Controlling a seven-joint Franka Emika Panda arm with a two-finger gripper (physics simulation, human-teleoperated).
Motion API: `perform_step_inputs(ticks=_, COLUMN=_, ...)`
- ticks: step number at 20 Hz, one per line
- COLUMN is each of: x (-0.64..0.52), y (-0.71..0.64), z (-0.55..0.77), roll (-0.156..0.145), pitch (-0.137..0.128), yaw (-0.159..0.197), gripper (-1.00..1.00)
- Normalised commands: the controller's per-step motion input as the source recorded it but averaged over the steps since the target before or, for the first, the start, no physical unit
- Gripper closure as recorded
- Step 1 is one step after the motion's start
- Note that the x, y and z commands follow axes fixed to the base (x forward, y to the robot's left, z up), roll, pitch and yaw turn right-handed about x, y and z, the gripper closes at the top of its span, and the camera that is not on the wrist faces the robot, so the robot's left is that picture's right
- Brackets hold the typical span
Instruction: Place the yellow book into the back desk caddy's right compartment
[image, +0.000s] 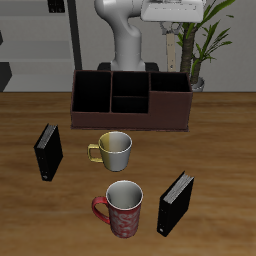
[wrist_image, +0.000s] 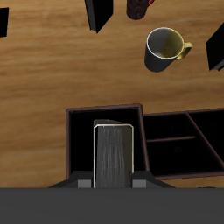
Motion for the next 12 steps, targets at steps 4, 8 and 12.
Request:
perform_step_inputs(ticks=4, x=0.08, y=0.05, z=-0.22, roll=0.024, pitch=0.031, yaw=-0.002, gripper=1.0)
perform_step_inputs(ticks=8, x=0.06, y=0.06, z=-0.21, roll=0.02, pitch=0.034, yaw=0.001, gripper=1.0)
perform_step_inputs(ticks=12, x=0.1, y=-0.03, z=-0.18, roll=-0.005, pitch=0.015, yaw=-0.002, gripper=1.0)
